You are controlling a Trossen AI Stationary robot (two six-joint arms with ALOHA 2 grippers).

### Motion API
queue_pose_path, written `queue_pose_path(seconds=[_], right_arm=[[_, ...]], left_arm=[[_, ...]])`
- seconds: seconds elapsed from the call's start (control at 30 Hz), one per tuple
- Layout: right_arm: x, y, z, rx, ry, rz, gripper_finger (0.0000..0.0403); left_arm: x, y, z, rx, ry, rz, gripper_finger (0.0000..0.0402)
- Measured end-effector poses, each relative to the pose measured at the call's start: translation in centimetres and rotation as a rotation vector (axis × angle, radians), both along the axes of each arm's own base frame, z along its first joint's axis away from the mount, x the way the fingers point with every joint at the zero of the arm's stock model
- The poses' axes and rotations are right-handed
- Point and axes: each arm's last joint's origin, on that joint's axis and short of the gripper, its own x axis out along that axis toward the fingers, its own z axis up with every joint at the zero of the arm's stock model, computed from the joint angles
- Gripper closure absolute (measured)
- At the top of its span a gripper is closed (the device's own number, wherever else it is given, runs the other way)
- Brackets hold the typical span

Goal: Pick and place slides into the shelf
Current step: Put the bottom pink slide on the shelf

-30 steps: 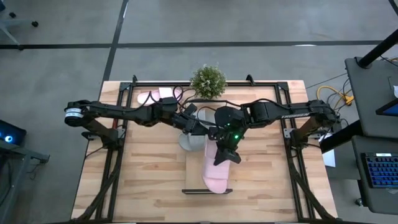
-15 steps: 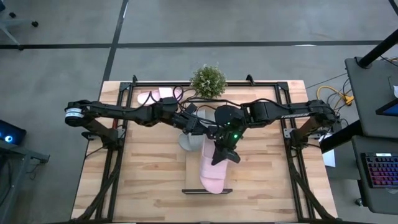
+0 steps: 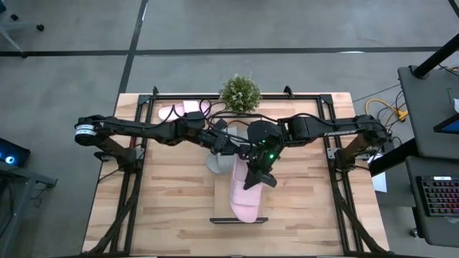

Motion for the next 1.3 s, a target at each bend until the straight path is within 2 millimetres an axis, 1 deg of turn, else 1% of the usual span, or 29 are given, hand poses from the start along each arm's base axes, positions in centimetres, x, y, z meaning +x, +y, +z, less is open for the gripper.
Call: queue_pose_path(seconds=[0.1,0.33,0.43,1.07,1.3], right_arm=[[0.00,0.00,-0.01,0.000,0.001,-0.001,0.0394],[-0.02,-0.01,0.01,0.002,0.005,-0.005,0.0394],[-0.02,-0.01,0.05,0.002,0.001,-0.007,0.0394],[-0.02,-0.02,0.05,0.003,0.003,-0.010,0.0394],[-0.02,-0.02,0.05,0.004,0.006,-0.012,0.0385]], left_arm=[[0.04,0.00,0.21,0.001,-0.006,-0.002,0.0201],[0.15,0.01,0.84,0.015,-0.022,-0.004,0.0304],[0.16,0.03,0.84,0.024,-0.020,-0.001,0.0330],[0.15,0.03,0.69,0.053,-0.028,-0.003,0.0345],[0.15,0.03,0.68,0.056,-0.029,-0.003,0.0347]])
